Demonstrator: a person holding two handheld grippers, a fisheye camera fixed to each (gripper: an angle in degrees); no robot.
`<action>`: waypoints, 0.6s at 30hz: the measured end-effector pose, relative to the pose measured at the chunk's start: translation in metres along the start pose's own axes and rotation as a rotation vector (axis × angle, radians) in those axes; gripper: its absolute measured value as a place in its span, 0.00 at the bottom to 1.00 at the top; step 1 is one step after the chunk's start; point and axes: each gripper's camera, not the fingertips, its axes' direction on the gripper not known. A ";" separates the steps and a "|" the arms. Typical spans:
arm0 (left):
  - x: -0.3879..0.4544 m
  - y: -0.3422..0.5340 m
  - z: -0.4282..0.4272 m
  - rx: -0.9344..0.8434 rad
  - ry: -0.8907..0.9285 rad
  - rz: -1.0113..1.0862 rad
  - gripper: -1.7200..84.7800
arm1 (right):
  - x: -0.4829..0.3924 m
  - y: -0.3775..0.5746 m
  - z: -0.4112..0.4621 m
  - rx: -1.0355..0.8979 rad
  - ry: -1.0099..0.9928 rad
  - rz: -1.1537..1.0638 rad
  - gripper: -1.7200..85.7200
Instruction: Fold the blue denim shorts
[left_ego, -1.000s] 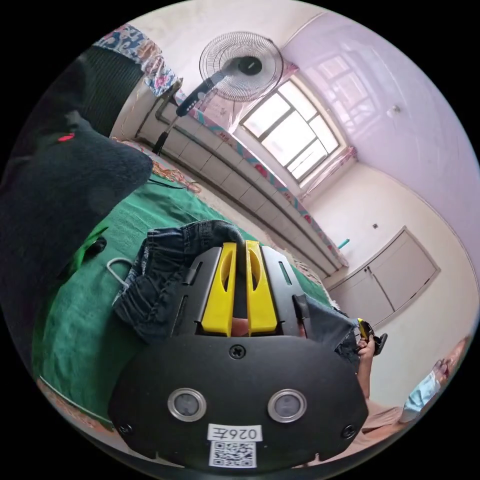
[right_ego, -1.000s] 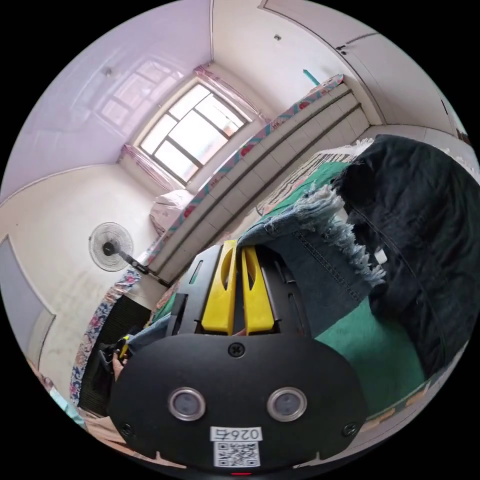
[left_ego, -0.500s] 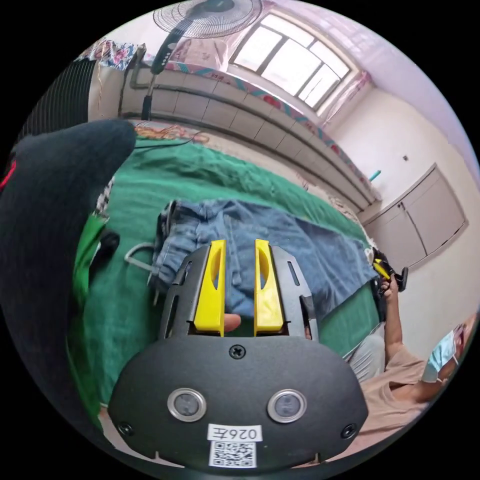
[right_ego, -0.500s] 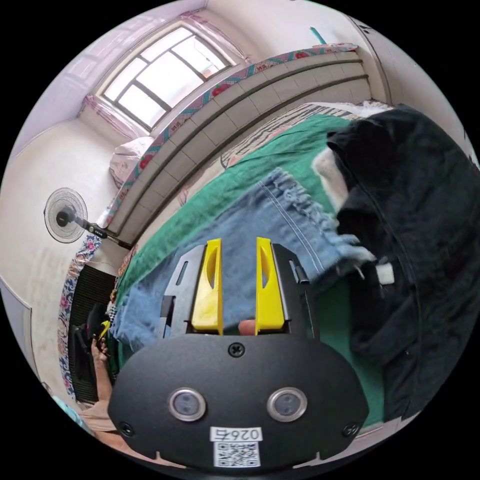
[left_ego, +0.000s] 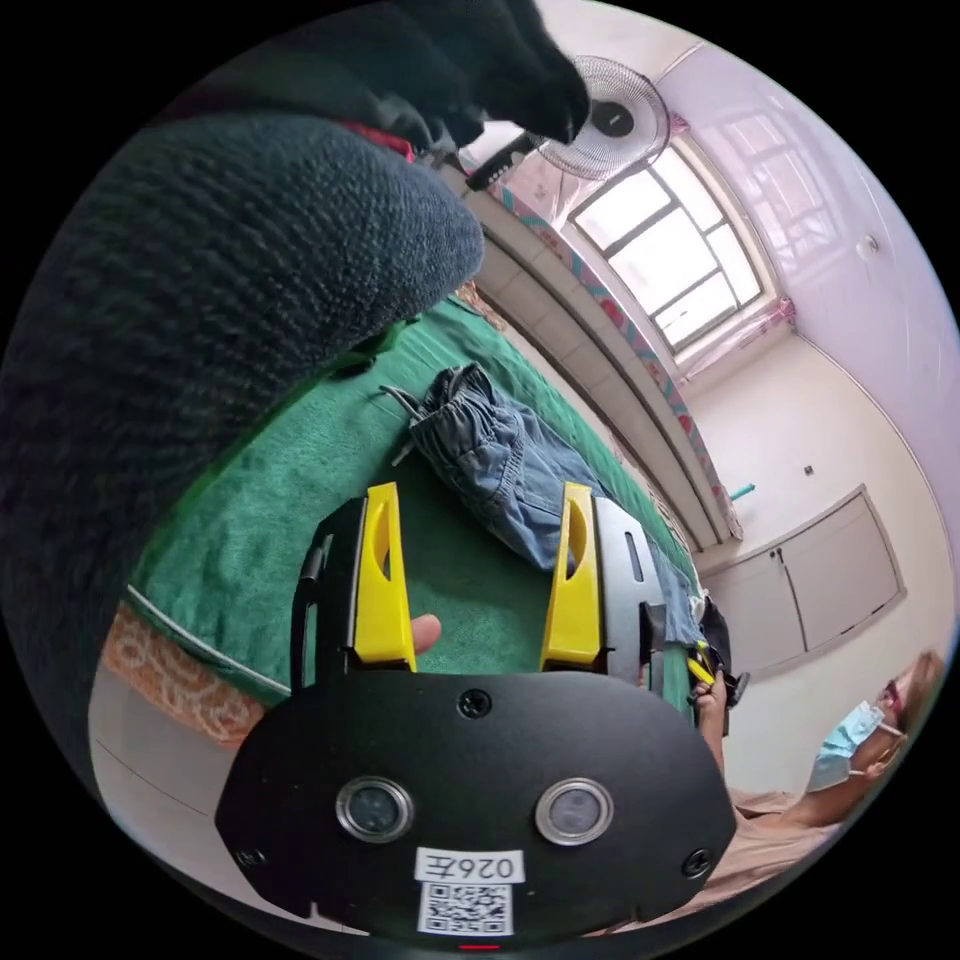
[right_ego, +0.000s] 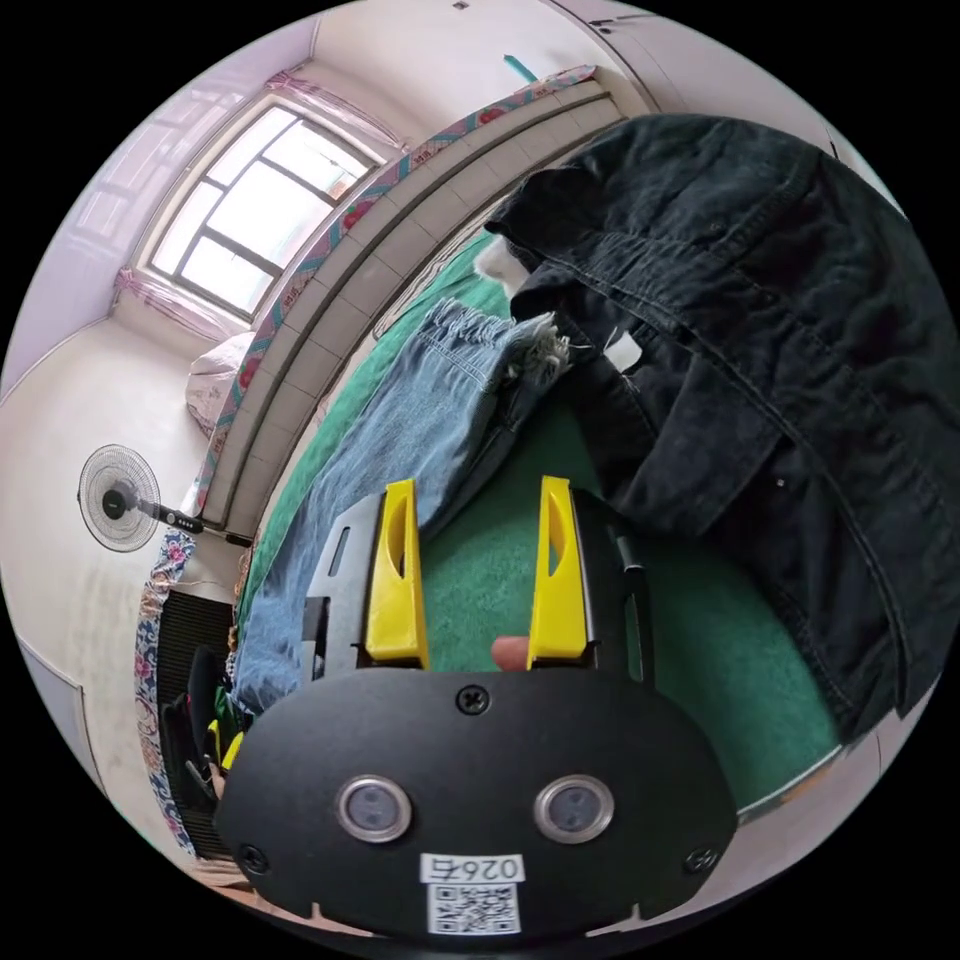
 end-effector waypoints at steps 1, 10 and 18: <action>0.000 -0.005 0.009 -0.031 0.011 -0.002 0.28 | 0.000 -0.001 0.004 0.006 -0.004 0.011 0.16; 0.031 -0.077 0.110 -0.312 0.052 0.098 0.10 | -0.022 -0.031 0.013 0.057 -0.077 0.066 0.04; 0.071 -0.080 0.111 -0.511 -0.145 0.256 0.12 | -0.021 -0.047 0.036 -0.174 0.081 -0.079 0.07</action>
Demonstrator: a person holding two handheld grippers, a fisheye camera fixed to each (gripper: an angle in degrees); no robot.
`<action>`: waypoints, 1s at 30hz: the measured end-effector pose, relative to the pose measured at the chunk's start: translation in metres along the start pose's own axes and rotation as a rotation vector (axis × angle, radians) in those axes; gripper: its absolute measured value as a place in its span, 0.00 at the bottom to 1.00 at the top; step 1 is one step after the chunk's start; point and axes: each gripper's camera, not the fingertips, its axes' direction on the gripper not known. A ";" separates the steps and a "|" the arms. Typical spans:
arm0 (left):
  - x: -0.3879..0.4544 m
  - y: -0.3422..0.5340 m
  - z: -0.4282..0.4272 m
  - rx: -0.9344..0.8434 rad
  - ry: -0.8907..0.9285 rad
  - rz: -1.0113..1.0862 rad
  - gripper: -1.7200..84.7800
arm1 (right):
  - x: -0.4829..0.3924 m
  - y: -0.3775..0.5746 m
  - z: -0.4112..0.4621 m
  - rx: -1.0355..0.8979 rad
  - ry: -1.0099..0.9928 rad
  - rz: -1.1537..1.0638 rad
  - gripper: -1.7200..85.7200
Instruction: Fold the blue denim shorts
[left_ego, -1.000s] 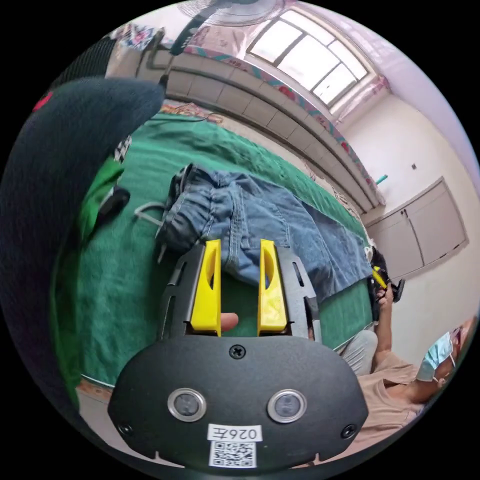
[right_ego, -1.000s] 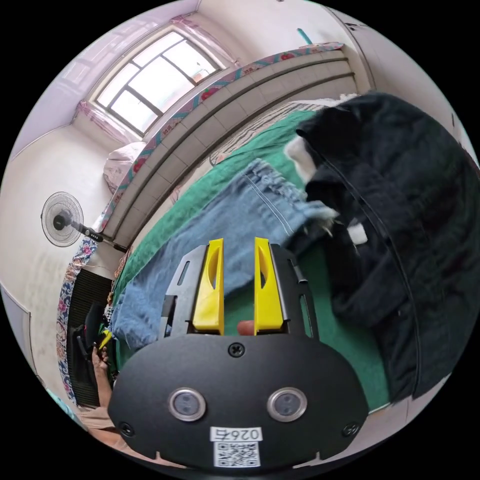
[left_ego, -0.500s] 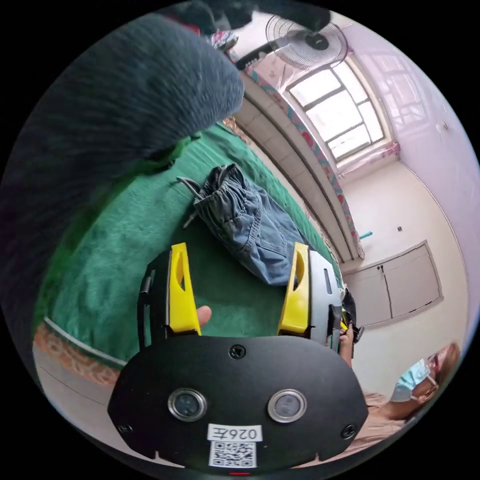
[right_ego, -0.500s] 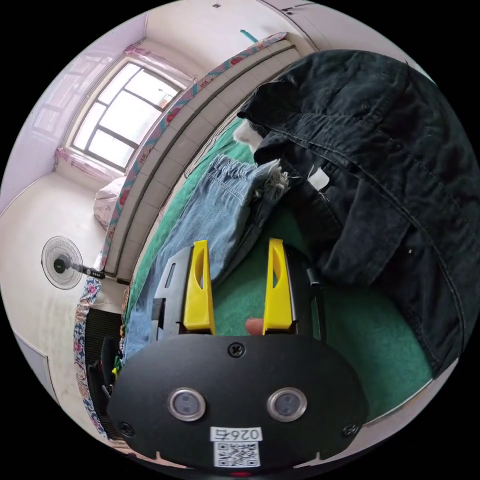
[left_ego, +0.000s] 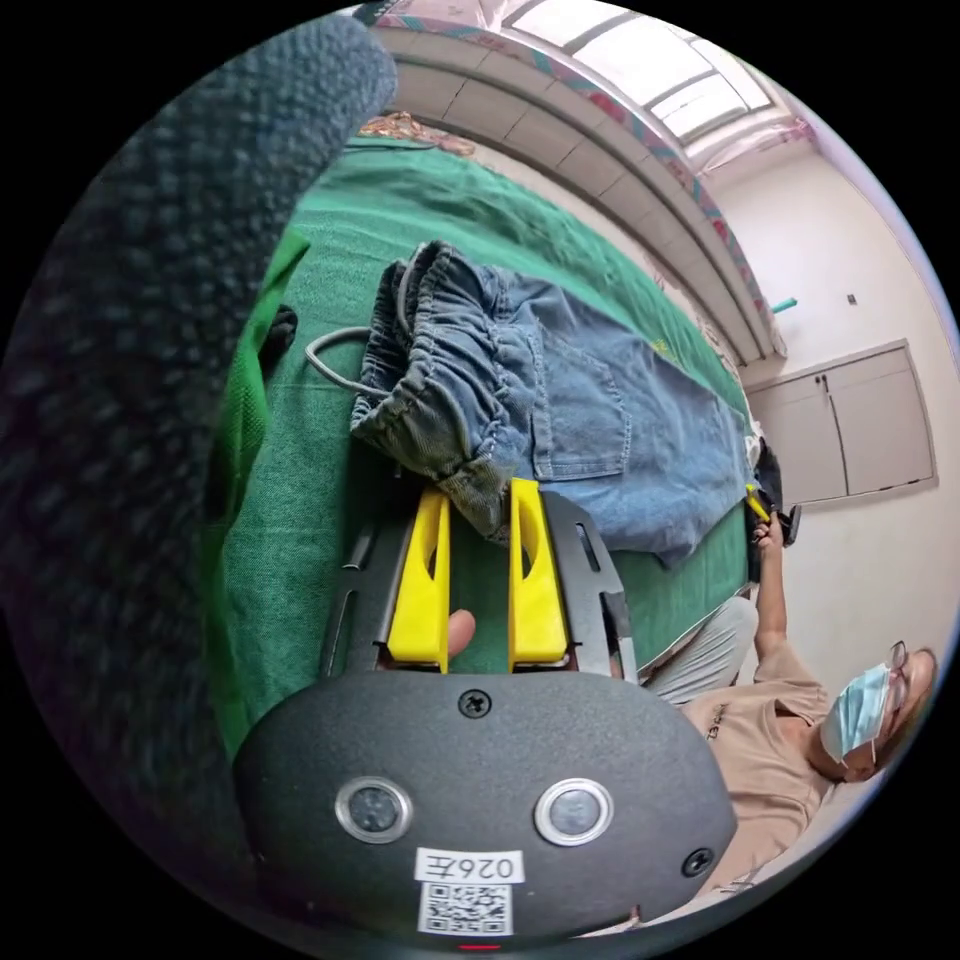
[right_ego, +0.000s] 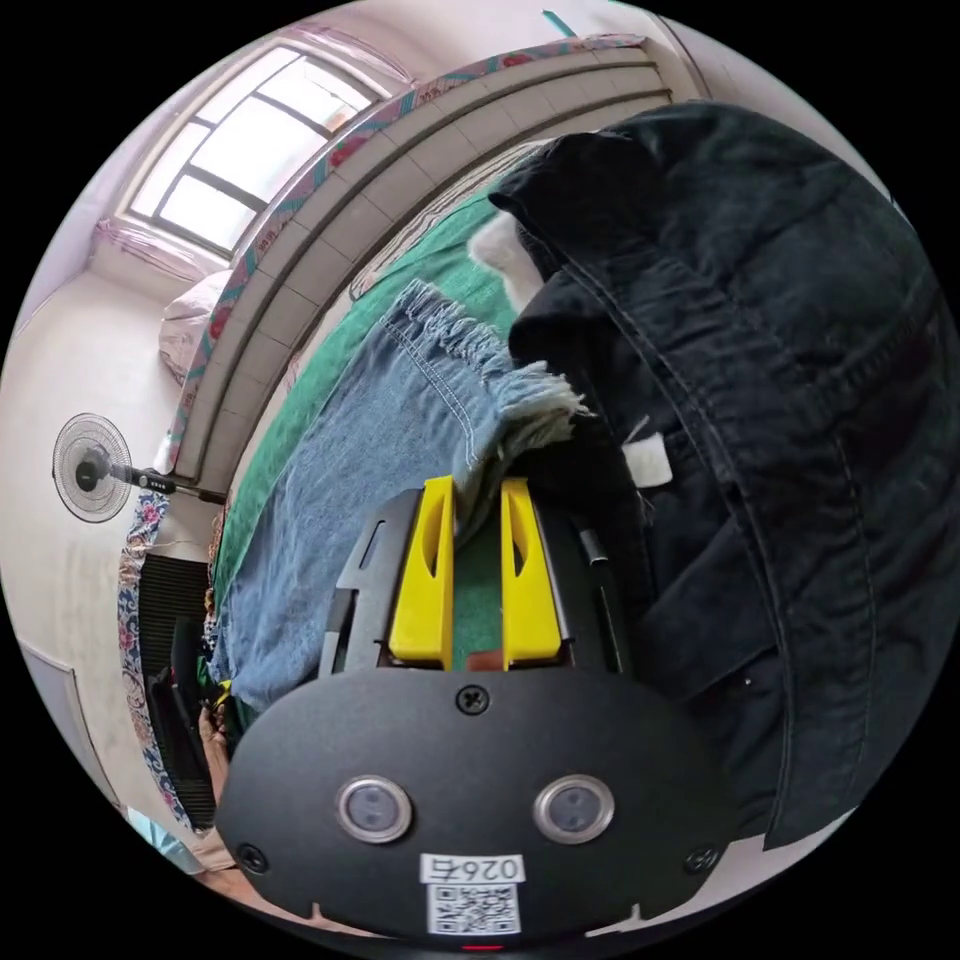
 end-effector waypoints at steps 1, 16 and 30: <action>0.005 0.004 -0.006 0.022 -0.012 -0.003 0.12 | 0.001 0.005 -0.004 0.011 -0.001 0.007 0.08; 0.225 -0.056 -0.028 0.323 -0.423 0.351 0.01 | -0.245 0.090 0.002 0.050 -0.106 -0.549 0.02; 0.220 -0.125 -0.007 0.253 -0.712 0.234 0.01 | -0.232 0.102 0.065 -0.256 0.012 -0.608 0.01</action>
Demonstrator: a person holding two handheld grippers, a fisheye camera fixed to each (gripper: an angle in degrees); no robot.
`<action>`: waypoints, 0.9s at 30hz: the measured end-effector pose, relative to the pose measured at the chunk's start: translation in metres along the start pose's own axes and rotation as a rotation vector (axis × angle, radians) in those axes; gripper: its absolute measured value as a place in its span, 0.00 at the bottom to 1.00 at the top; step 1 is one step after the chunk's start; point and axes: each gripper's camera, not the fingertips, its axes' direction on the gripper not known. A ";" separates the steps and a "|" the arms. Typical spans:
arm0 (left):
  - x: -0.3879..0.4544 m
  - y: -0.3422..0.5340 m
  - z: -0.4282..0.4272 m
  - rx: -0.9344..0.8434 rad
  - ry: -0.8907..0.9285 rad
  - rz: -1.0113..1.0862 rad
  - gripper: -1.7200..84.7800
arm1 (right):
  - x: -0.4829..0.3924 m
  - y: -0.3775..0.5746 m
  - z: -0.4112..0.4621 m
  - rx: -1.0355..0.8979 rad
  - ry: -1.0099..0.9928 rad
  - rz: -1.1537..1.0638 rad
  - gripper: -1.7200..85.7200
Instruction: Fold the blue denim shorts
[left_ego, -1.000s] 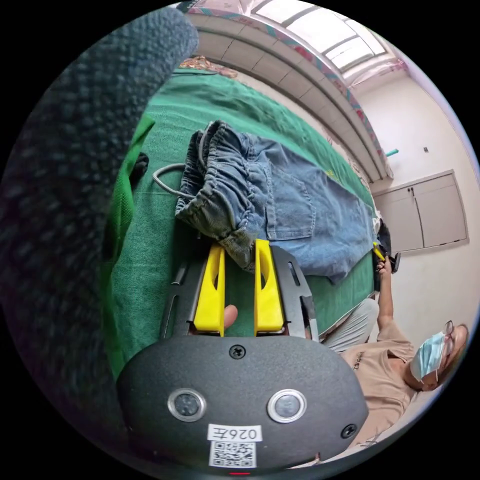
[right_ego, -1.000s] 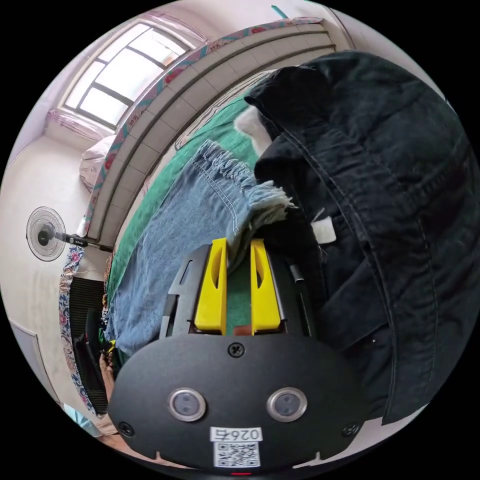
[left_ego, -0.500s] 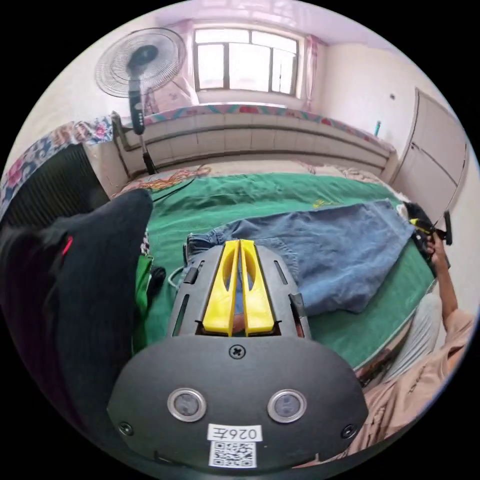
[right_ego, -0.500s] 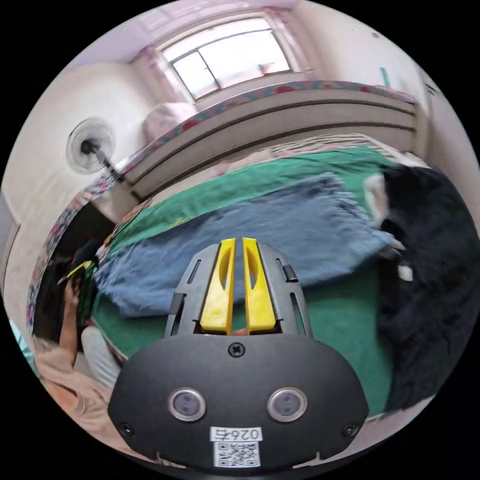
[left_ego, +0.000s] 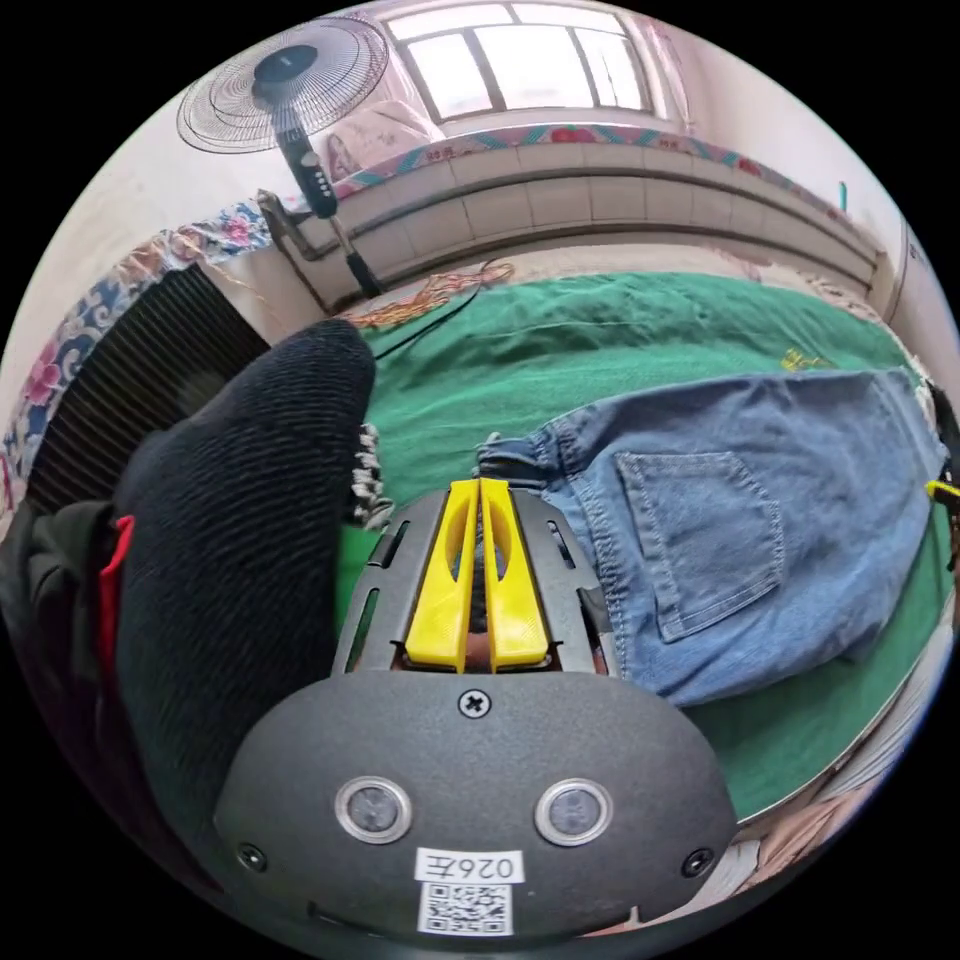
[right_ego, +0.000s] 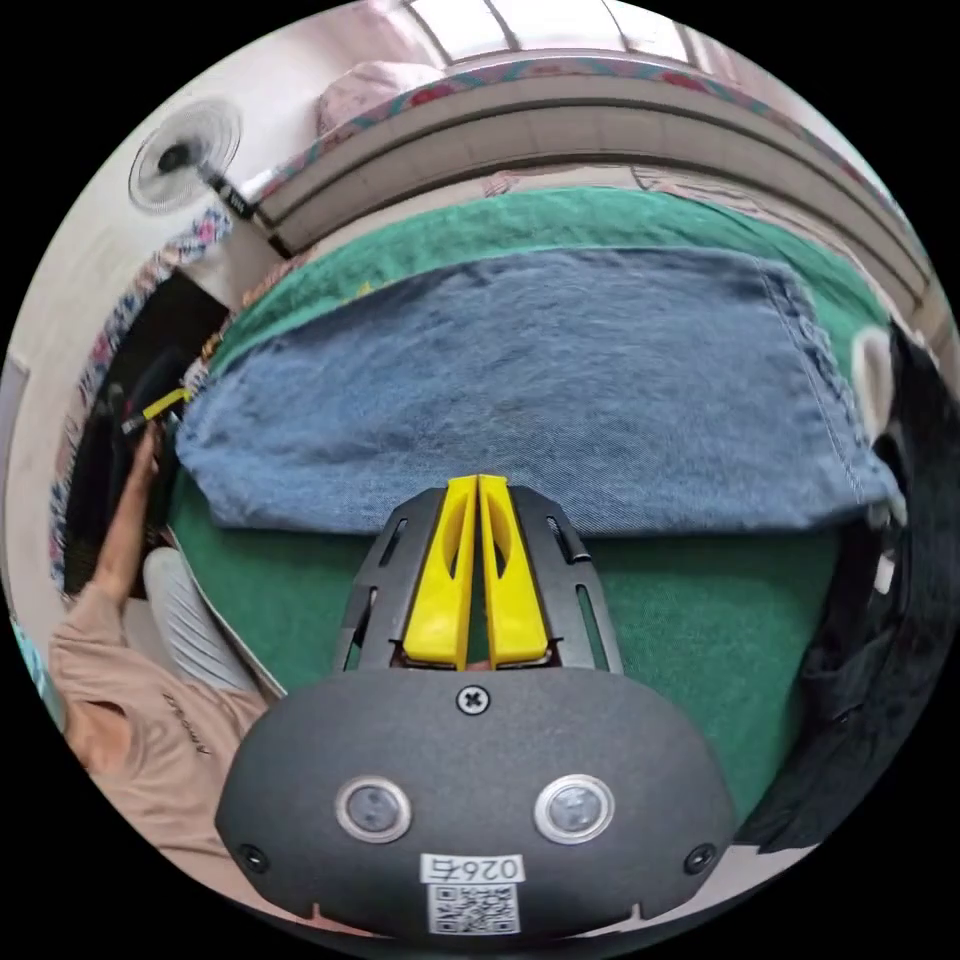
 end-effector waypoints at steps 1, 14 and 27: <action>0.001 0.000 -0.007 0.009 -0.006 -0.011 0.01 | 0.009 0.006 -0.008 0.033 -0.017 0.030 0.01; 0.329 -0.197 -0.124 0.409 0.936 0.387 0.02 | 0.188 0.179 -0.088 0.531 -0.128 0.622 0.13; 0.742 -0.395 -0.015 0.044 0.882 0.724 0.24 | 0.236 0.130 -0.090 0.546 -0.234 0.580 0.15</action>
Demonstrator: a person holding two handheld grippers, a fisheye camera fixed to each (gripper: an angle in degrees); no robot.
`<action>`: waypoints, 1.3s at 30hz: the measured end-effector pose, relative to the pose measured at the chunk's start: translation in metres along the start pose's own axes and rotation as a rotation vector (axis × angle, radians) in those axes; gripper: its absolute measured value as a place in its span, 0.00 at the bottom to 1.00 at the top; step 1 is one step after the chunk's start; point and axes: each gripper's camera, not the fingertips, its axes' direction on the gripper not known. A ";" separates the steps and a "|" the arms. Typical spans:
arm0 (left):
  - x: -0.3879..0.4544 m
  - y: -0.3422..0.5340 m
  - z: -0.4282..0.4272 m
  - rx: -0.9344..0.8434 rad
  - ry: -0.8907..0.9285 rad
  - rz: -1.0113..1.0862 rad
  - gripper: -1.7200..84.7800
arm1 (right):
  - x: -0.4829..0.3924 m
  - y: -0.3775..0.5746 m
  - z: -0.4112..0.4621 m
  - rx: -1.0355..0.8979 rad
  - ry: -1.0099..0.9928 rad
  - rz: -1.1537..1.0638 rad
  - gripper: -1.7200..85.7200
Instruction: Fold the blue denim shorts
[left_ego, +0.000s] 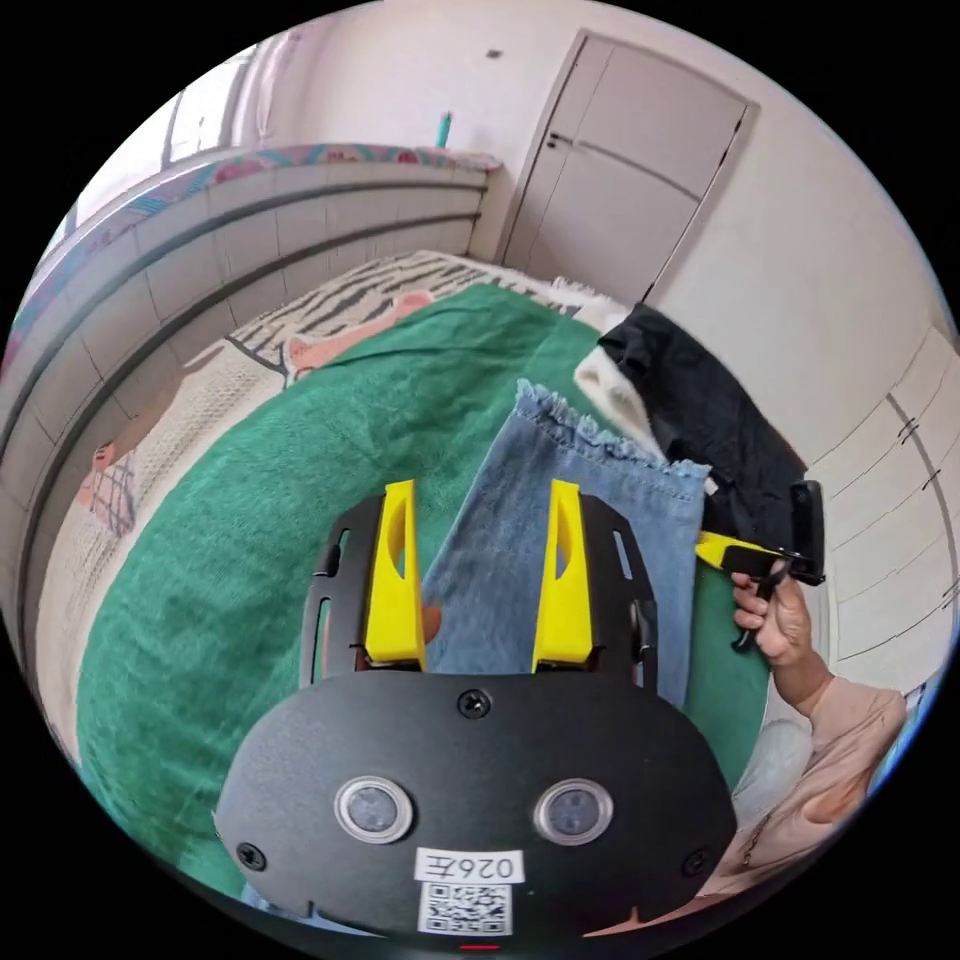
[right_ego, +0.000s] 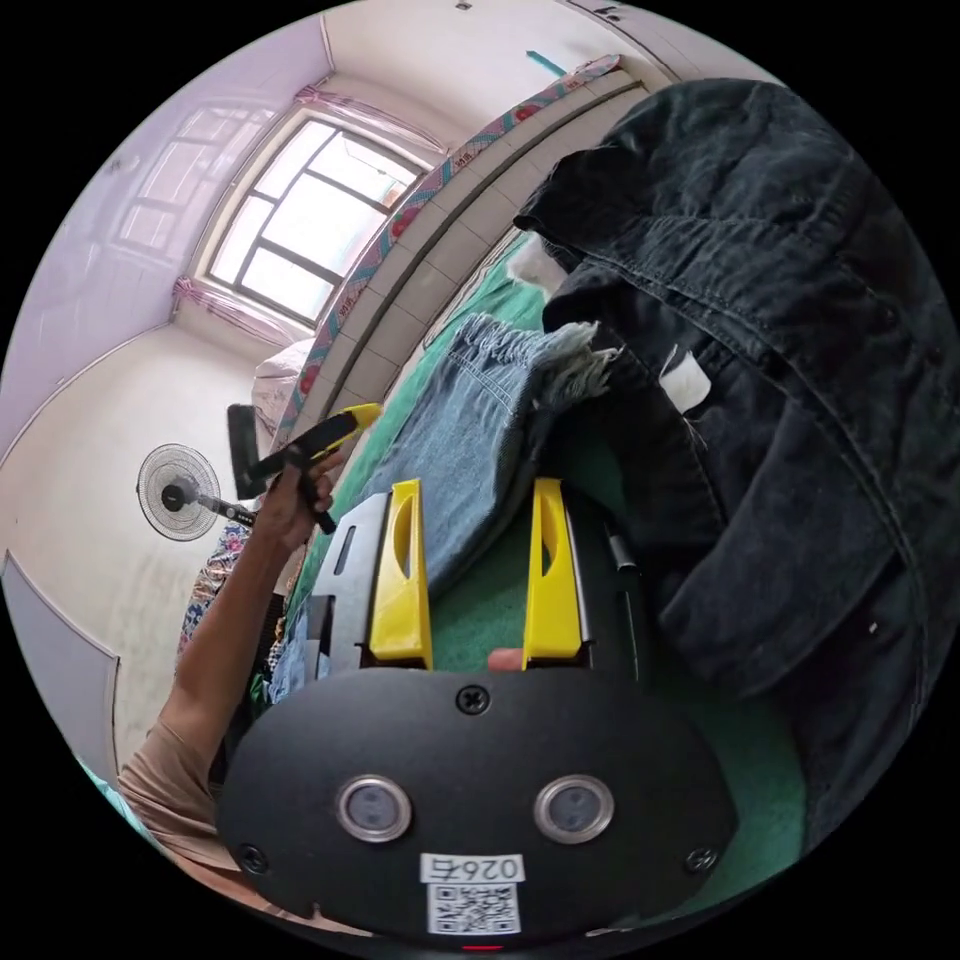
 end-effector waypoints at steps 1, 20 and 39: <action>-0.002 -0.009 0.011 -0.026 0.009 -0.004 0.24 | 0.003 -0.001 0.000 0.005 -0.015 0.006 0.15; -0.035 -0.057 -0.106 -0.009 0.286 0.310 0.02 | -0.143 0.010 -0.044 0.188 -0.412 -0.342 0.05; -0.257 0.410 -0.231 -0.287 0.117 -0.371 0.01 | -0.560 0.251 0.300 -1.004 -0.091 -1.104 0.07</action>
